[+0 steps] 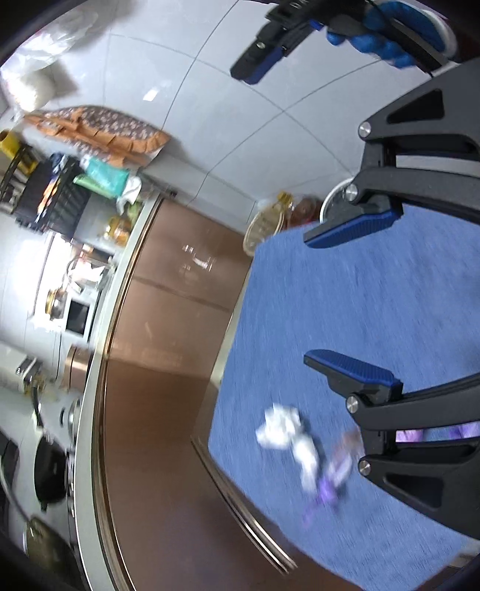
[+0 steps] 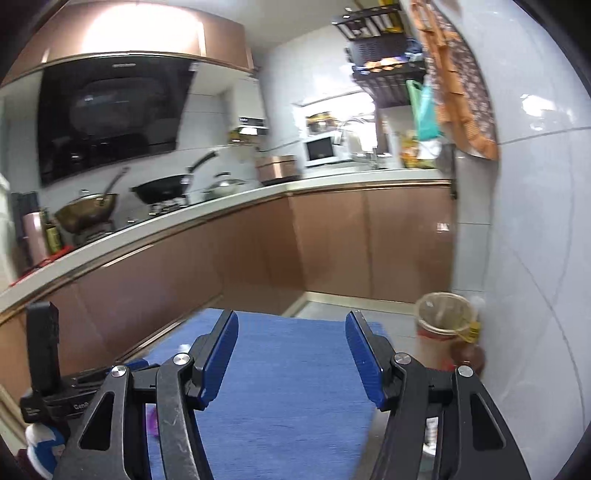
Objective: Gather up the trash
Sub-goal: 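Approach the purple wrappers and purple lid on the towel with both tools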
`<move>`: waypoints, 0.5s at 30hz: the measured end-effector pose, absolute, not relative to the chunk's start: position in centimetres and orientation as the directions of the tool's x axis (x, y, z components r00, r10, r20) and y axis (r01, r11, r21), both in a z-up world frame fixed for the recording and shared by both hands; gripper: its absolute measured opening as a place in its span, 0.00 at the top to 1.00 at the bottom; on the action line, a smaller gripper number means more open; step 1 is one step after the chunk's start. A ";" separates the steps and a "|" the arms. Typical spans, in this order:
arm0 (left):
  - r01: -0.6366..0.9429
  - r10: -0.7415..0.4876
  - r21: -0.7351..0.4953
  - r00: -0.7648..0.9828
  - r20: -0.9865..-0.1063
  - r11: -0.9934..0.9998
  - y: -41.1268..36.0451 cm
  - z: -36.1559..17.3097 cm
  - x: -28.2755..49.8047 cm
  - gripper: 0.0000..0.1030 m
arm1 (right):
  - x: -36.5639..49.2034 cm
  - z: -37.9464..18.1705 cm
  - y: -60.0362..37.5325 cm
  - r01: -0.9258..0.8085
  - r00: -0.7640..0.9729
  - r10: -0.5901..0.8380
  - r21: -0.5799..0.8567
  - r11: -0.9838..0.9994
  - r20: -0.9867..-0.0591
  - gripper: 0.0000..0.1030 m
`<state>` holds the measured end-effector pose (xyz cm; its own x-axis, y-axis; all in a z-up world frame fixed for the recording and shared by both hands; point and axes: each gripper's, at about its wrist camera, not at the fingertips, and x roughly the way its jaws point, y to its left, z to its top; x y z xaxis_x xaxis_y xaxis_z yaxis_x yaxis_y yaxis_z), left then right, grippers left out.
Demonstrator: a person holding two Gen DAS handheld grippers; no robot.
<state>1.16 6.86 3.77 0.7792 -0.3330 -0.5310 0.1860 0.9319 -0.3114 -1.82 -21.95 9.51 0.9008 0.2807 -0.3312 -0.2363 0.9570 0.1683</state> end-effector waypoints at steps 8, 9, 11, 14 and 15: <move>0.016 -0.185 -0.298 0.815 -0.549 0.954 16.0 1.7 -5.0 0.46 | -4.1 10.8 -17.9 -0.369 0.859 0.407 0.175 0.913 -0.310 0.42; -0.001 -0.173 -0.301 0.817 -0.550 0.953 16.8 1.4 -5.7 0.46 | -4.5 10.9 -17.5 -0.381 0.855 0.417 0.172 0.909 -0.309 0.42; -0.032 -0.148 -0.301 0.818 -0.555 0.953 17.9 0.9 -6.8 0.46 | -5.3 11.1 -16.7 -0.400 0.849 0.431 0.162 0.902 -0.304 0.40; -0.058 -0.129 -0.301 0.815 -0.566 0.952 19.2 -0.3 -8.6 0.42 | -6.0 11.2 -15.7 -0.428 0.837 0.455 0.155 0.890 -0.304 0.39; -0.062 -0.128 -0.302 0.811 -0.571 0.951 19.3 -0.7 -8.9 0.40 | -6.1 11.1 -15.3 -0.438 0.831 0.465 0.155 0.885 -0.306 0.39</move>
<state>-8.90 19.32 -0.66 0.8110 -0.1285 -0.5708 -0.0621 0.9512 -0.3024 -6.08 -15.28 11.05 0.8309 0.4647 -0.3061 -0.4381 0.8855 0.1550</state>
